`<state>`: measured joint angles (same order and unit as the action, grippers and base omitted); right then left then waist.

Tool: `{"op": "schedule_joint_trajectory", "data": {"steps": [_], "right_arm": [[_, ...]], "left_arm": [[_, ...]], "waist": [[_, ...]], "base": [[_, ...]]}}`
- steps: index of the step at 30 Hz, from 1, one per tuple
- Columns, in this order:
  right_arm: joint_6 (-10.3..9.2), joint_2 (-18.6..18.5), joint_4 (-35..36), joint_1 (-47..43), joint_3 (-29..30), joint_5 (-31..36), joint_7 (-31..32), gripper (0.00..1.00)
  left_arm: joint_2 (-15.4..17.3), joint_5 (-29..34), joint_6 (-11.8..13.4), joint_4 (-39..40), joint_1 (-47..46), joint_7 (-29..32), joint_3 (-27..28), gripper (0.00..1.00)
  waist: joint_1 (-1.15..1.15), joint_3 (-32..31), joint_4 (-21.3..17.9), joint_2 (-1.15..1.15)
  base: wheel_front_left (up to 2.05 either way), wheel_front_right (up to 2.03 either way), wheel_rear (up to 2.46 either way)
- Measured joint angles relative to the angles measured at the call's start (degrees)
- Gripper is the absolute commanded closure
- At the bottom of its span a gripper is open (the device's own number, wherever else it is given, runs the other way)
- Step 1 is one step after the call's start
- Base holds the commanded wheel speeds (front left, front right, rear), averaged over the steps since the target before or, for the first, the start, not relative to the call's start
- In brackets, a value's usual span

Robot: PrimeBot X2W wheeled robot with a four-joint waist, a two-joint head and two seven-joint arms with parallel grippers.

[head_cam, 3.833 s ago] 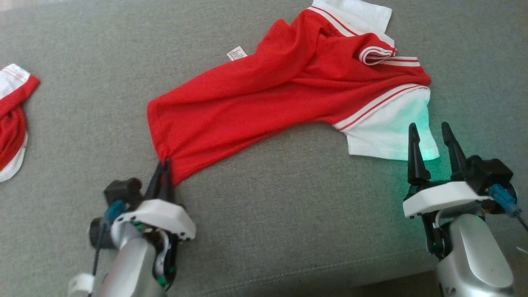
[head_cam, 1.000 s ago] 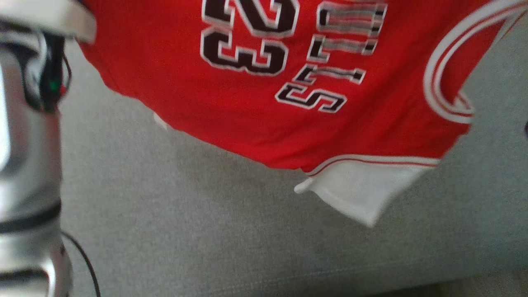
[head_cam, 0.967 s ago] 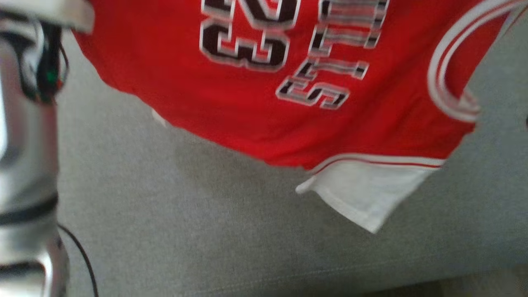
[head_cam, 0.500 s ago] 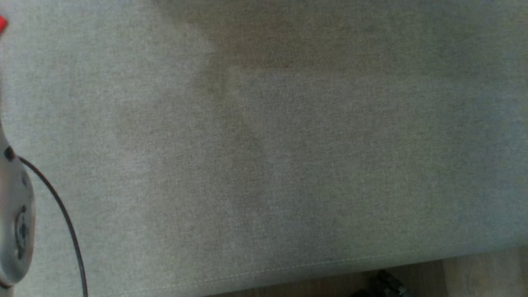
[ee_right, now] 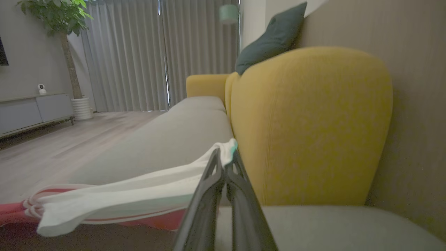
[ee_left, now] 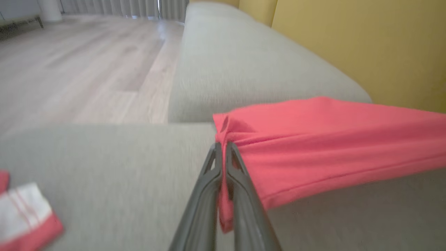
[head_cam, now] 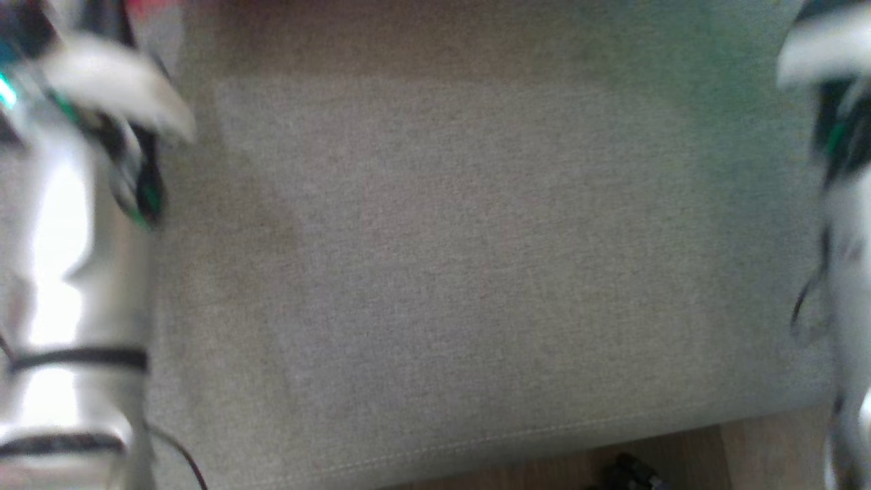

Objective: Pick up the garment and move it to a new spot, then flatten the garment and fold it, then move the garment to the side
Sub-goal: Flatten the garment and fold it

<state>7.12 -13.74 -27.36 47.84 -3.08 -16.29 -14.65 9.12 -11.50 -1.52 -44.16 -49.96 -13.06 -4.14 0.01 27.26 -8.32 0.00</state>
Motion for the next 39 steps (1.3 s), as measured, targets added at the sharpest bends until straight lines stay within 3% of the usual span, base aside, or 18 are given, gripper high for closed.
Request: {"op": "schedule_joint_trajectory", "data": {"steps": [13, 26, 32, 39], "right_arm": [[0.0, 2.3, 9.5, -27.9, -5.2, -6.1, 1.1, 1.0], [0.0, 4.4, 10.5, -47.7, -5.6, -4.9, 4.3, 1.0], [0.0, 4.7, 13.8, -53.3, -4.0, -4.9, 6.1, 1.0], [0.0, 4.8, 17.4, -50.9, -2.2, -3.9, 7.6, 1.0]], "left_arm": [[-4.9, -4.2, 1.1, -1.5, 21.1, -1.7, 3.0, 1.0], [-6.5, -4.5, 2.1, 2.1, 40.8, -1.7, 5.2, 1.0], [-7.0, -6.7, 2.5, 4.4, 47.4, -1.7, 5.5, 1.0], [-7.0, -6.2, 2.9, 9.5, 47.4, -1.6, 2.8, 1.0]], "waist": [[-0.01, -9.0, -1.5, -0.01], [-0.01, -21.4, -2.9, -0.01], [-0.01, -24.8, -3.3, -0.01], [-0.01, -22.7, -2.1, -0.01]], "base": [[0.0, 0.0, 0.0], [0.0, 0.0, 0.0], [0.0, 0.0, 0.0], [0.0, 0.0, 0.0]]}}
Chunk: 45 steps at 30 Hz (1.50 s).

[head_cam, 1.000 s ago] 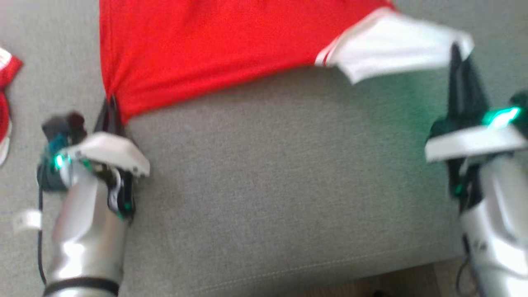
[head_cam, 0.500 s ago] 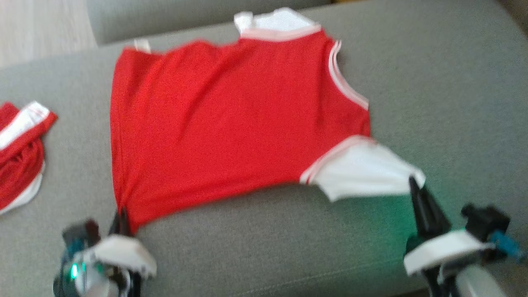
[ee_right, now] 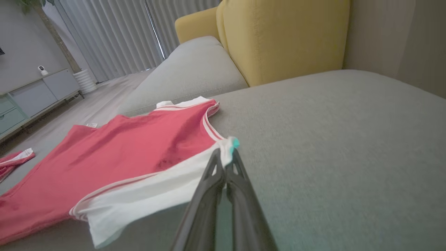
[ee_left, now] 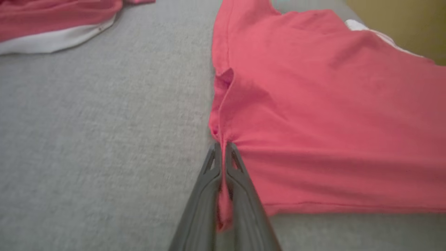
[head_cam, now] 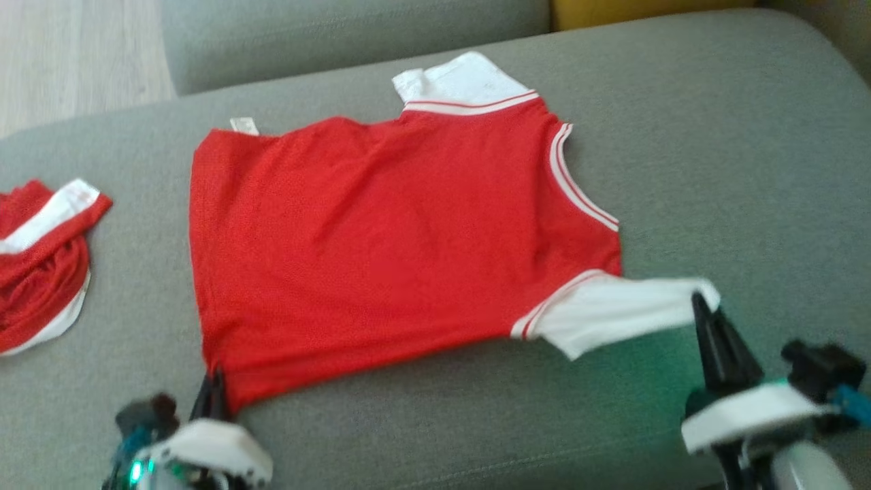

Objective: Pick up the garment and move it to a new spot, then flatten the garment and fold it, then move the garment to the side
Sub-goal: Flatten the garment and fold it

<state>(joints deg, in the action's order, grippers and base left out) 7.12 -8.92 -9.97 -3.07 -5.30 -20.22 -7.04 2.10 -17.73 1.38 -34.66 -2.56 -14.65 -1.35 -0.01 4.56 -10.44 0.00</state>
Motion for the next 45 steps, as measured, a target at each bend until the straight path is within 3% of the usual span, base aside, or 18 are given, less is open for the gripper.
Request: {"op": "schedule_joint_trajectory", "data": {"steps": [9, 28, 35, 36, 37, 38, 45], "right_arm": [[0.0, 0.0, -4.0, 14.0, 0.1, 2.3, 0.5, 1.0], [0.0, 0.0, -24.9, 33.3, -0.6, 6.8, -4.7, 1.0], [0.0, 0.7, -32.0, 40.6, 0.4, 9.8, -6.7, 1.0], [0.0, 0.9, -32.8, 41.1, 0.5, 10.2, -6.7, 0.64], [0.0, 1.0, -33.4, 41.5, 0.7, 10.4, -6.9, 0.13], [0.0, 1.1, -34.0, 41.7, 1.1, 10.6, -7.2, 0.0], [0.0, 1.7, -29.8, 40.8, 5.5, 11.7, -7.3, 0.0]], "left_arm": [[0.0, -0.6, 0.9, 3.2, -10.3, 0.0, -3.8, 1.0], [-0.2, -2.6, 1.2, 3.2, -20.0, 0.0, -5.4, 1.0], [-0.2, -2.6, 2.4, 0.8, -24.7, 0.0, -5.7, 1.0], [-0.2, -2.7, 2.6, 0.7, -24.9, 0.0, -5.7, 0.9], [-0.3, -2.8, 3.0, 0.8, -25.0, 0.0, -5.7, 0.52], [-0.3, -2.9, 3.3, 1.0, -25.0, 0.0, -5.6, 0.0], [-0.3, -1.5, 4.2, 6.4, -22.7, 0.0, -5.1, 0.0]], "waist": [[0.0, 4.5, 1.9, 0.0], [0.0, 11.8, 5.5, 0.0], [0.0, 14.8, 6.3, 0.0], [0.0, 15.0, 6.4, 0.0], [0.0, 15.2, 6.5, 0.0], [0.0, 15.3, 6.6, 0.0], [0.0, 14.8, 6.8, 0.0]], "base": [[0.0, 0.0, 0.0], [0.0, 0.0, 0.0], [0.0, 0.0, 0.0], [0.0, 0.0, 0.0], [0.0, 0.0, 0.0], [0.0, 0.0, 0.0], [0.0, 0.0, 0.0]]}}
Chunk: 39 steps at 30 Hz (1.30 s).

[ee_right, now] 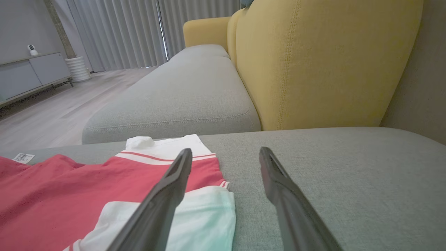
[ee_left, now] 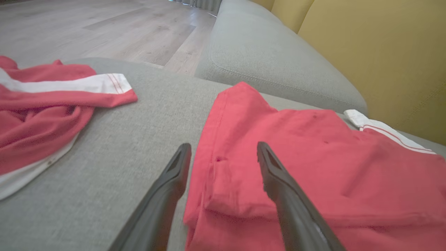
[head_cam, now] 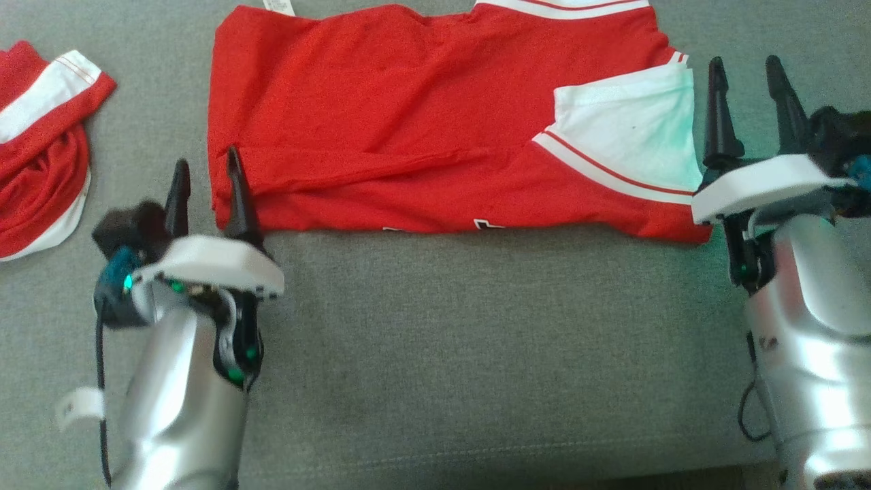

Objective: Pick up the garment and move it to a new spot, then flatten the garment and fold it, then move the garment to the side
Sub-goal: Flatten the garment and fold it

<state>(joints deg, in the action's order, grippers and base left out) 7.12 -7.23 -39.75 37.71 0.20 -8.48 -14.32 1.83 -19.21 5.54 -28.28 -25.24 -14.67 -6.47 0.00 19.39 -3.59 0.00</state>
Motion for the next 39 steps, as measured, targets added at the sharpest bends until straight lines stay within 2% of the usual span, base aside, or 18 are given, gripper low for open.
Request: {"op": "schedule_joint_trajectory", "data": {"steps": [5, 10, 18, 19, 21, 22, 28, 35, 39], "right_arm": [[0.0, 0.9, 3.4, -7.2, 0.5, -0.1, -0.1, 0.0], [0.0, 1.6, 3.8, -15.8, 0.3, -1.5, -0.1, 0.0], [0.0, 2.9, 1.2, -17.9, 0.4, -2.4, -0.1, 0.0], [0.0, 3.0, -0.1, -17.7, 0.4, -2.9, 0.0, 0.06], [0.0, 3.0, -2.6, -17.3, 0.3, -3.5, 0.0, 0.75], [0.0, 3.0, -3.3, -16.8, 0.3, -3.8, 0.0, 1.0], [0.0, 3.0, -6.7, -13.9, -0.1, -4.8, -0.1, 1.0], [0.0, 2.7, -6.9, -13.4, -0.8, -5.1, -0.3, 1.0], [0.0, 2.4, -6.5, -12.9, -1.7, -5.1, -0.3, 1.0]], "left_arm": [[0.0, 0.4, 0.0, 2.1, 7.1, 0.0, -0.1, 0.0], [0.1, -0.1, 0.6, 3.3, 11.5, 0.0, -0.7, 0.0], [0.1, -0.2, 0.6, 3.5, 12.3, 0.0, -2.2, 0.0], [0.1, -0.2, 0.6, 3.5, 12.3, 0.0, -2.2, 0.0], [0.1, -0.2, 0.5, 3.5, 12.3, 0.0, -2.3, 0.0], [0.1, -0.2, 0.5, 3.5, 12.3, 0.0, -2.4, 0.0], [0.1, -0.2, -0.5, 1.9, 12.3, 0.0, -2.8, 0.0], [0.1, -0.2, -1.1, 0.6, 12.3, 0.0, -2.1, 0.0], [0.1, -1.2, -2.5, -0.2, 12.2, 0.0, -2.0, 0.0]], "waist": [[0.0, -1.5, -0.1, 0.0], [0.0, -2.7, -0.1, 0.0], [0.0, -3.3, 0.4, 0.0], [0.0, -3.3, 0.6, 0.0], [0.0, -3.2, 0.9, 0.0], [0.0, -3.2, 1.0, 0.0], [0.0, -3.1, 1.4, 0.0], [0.0, -3.2, 0.7, 0.0], [0.0, -3.0, 0.0, 0.0]], "base": [[0.0, 0.0, 0.0], [0.0, 0.0, 0.0], [0.0, 0.0, 0.0], [0.0, 0.0, 0.0], [0.0, 0.0, 0.0], [0.0, 0.0, 0.0], [0.0, 0.0, 0.0], [0.0, 0.0, 0.0], [0.0, 0.0, 0.0]]}}
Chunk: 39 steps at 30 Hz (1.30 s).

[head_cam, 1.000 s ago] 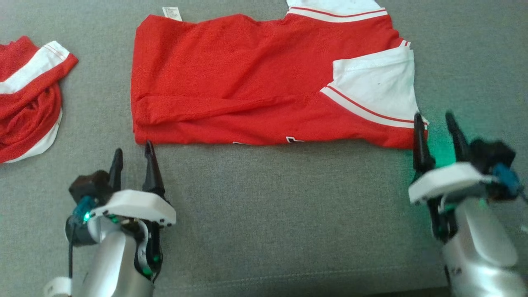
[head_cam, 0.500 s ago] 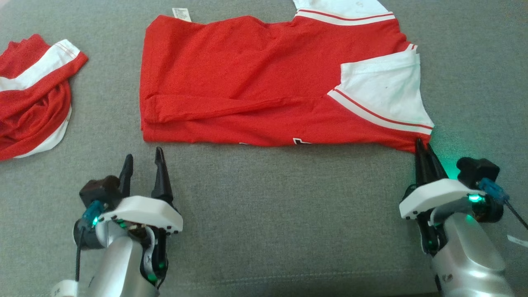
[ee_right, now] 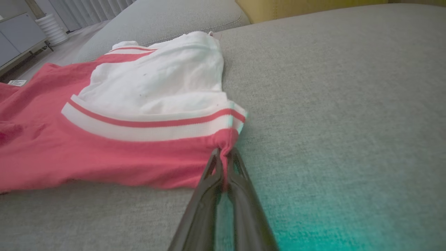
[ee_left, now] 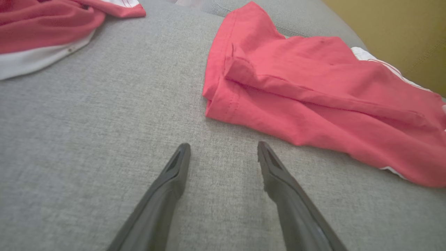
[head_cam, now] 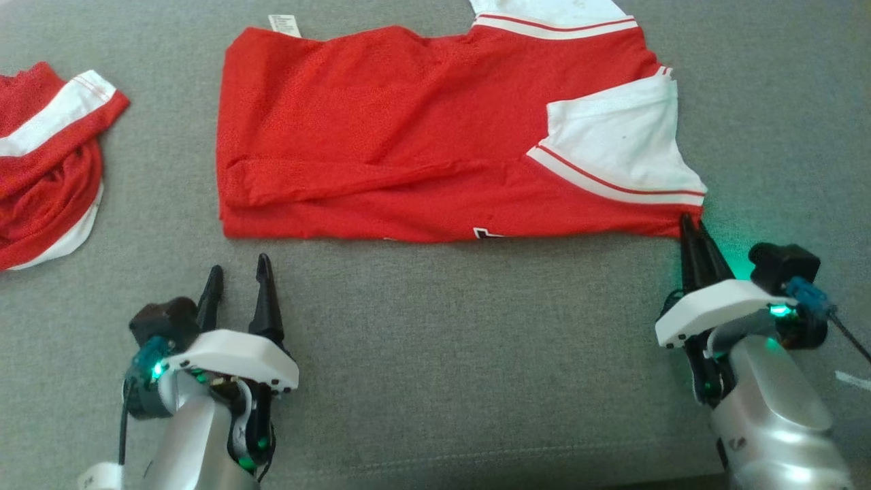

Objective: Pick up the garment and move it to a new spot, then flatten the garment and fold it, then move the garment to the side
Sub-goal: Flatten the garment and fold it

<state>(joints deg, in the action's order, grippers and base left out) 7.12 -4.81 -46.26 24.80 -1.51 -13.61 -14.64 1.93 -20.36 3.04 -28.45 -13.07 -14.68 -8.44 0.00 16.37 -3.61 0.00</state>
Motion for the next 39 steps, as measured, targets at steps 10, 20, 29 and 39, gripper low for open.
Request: {"op": "schedule_joint_trajectory", "data": {"steps": [10, 20, 29, 39], "right_arm": [[0.0, -0.4, 2.5, 1.0, -1.7, 0.0, 0.0, 1.0], [0.0, -0.4, 5.1, 2.9, -3.1, -0.3, 0.0, 1.0], [0.0, -0.4, 7.1, 2.9, -2.8, -2.0, 0.0, 1.0], [0.0, -2.0, 7.9, 4.0, -3.4, -3.6, 0.0, 1.0]], "left_arm": [[0.0, -1.1, -0.5, -2.9, -5.4, 0.0, 2.3, 0.0], [0.0, 0.2, 0.2, -10.0, -12.4, -1.1, 4.7, 0.0], [0.6, 1.0, -1.8, -13.9, -14.2, -1.5, 2.5, 1.0], [-0.2, 1.2, -2.4, -10.2, -8.9, 0.0, 3.7, 1.0]], "waist": [[0.0, 2.4, -1.6, 0.0], [0.0, 4.9, -3.1, 0.0], [0.0, 3.9, -2.9, 0.0], [0.0, -2.8, -2.0, 0.0]], "base": [[0.0, 0.0, 0.0], [0.0, 0.0, 0.0], [0.0, 0.0, 0.0], [0.0, 0.0, 0.0]]}}
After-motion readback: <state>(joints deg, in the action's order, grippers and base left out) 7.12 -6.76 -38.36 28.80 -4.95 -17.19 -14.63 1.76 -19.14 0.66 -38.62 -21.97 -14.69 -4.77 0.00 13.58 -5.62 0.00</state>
